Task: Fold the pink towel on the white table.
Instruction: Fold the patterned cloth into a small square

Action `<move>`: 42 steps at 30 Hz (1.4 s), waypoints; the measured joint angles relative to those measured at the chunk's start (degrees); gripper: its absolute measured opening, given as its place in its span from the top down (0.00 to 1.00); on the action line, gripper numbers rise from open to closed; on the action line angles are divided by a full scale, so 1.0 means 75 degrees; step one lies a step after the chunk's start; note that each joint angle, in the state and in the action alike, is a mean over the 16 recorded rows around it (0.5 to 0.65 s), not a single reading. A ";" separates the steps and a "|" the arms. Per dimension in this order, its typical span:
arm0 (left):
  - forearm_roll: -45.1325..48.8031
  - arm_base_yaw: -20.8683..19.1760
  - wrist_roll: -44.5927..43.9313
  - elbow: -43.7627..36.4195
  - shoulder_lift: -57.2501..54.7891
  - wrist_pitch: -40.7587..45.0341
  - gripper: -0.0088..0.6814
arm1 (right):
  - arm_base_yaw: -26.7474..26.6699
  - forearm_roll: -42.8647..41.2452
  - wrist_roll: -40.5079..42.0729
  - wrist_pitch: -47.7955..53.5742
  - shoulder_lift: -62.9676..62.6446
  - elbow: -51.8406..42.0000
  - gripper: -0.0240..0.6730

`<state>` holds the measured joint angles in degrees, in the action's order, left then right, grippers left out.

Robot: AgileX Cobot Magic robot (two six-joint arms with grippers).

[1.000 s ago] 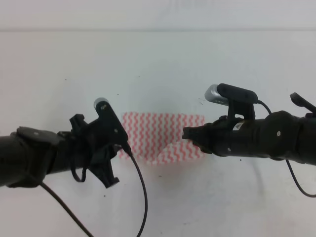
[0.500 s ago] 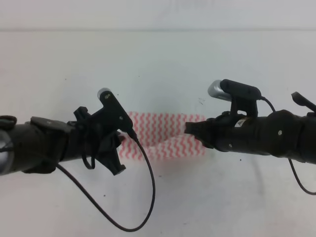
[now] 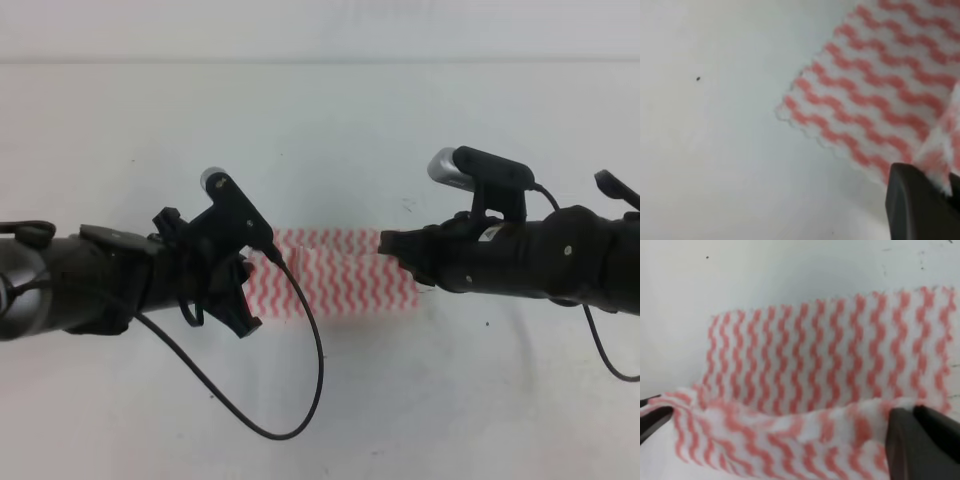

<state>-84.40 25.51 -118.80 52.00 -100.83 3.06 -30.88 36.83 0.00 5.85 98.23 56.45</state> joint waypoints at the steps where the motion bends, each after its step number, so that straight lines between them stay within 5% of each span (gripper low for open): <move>1: -0.0002 0.0000 0.0025 0.0015 -0.0022 -0.0024 0.99 | 0.0000 -0.0002 0.0000 0.0018 0.0033 0.0034 0.99; 42: -0.0019 0.0001 0.0063 0.0407 -0.0417 -0.0411 0.99 | 0.0002 -0.0063 0.0000 -0.0047 0.0465 0.0334 0.99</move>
<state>-84.54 25.51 -118.32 55.05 -103.96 -0.01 -30.87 36.36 0.00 5.50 101.72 58.96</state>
